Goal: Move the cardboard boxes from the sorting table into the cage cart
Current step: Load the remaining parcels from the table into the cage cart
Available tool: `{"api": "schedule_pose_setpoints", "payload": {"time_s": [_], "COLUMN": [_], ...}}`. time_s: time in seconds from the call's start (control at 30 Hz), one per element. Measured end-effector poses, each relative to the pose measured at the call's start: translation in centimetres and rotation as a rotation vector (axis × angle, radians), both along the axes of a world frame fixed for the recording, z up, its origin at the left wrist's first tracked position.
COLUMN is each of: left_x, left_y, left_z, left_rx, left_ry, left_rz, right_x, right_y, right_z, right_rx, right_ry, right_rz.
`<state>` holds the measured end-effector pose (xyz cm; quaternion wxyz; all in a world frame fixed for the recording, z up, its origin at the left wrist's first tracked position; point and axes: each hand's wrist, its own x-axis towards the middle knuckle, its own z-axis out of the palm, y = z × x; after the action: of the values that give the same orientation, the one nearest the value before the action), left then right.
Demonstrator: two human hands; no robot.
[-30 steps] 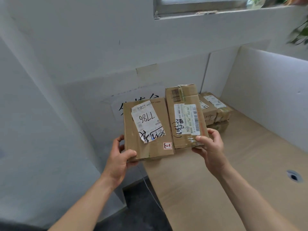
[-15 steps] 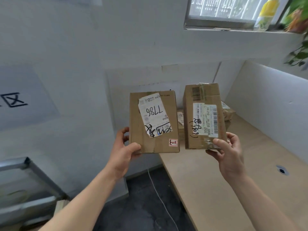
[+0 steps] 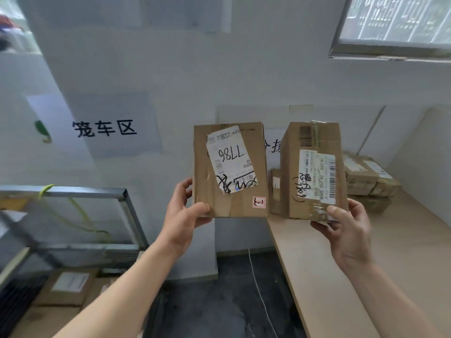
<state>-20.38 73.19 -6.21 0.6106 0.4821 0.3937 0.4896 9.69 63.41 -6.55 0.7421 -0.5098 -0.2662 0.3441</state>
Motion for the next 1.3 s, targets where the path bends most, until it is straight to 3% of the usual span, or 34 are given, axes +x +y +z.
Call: {"api": "schedule_pose_setpoints", "payload": {"time_s": [0.53, 1.3], "left_x": [-10.3, -41.4], "left_y": [-15.5, -37.3], "left_z": [0.0, -2.5], "left_rx": [-0.026, -0.025], "left_ry": [0.009, -0.040], "left_rz": [0.468, 0.906], "right_x": [-9.0, -43.1], "right_y": [-1.4, -10.8], "right_z": [-0.8, 0.0], "right_rx": [-0.003, -0.006], "right_ry": [0.037, -0.066], "right_rz": [0.419, 0.935]}}
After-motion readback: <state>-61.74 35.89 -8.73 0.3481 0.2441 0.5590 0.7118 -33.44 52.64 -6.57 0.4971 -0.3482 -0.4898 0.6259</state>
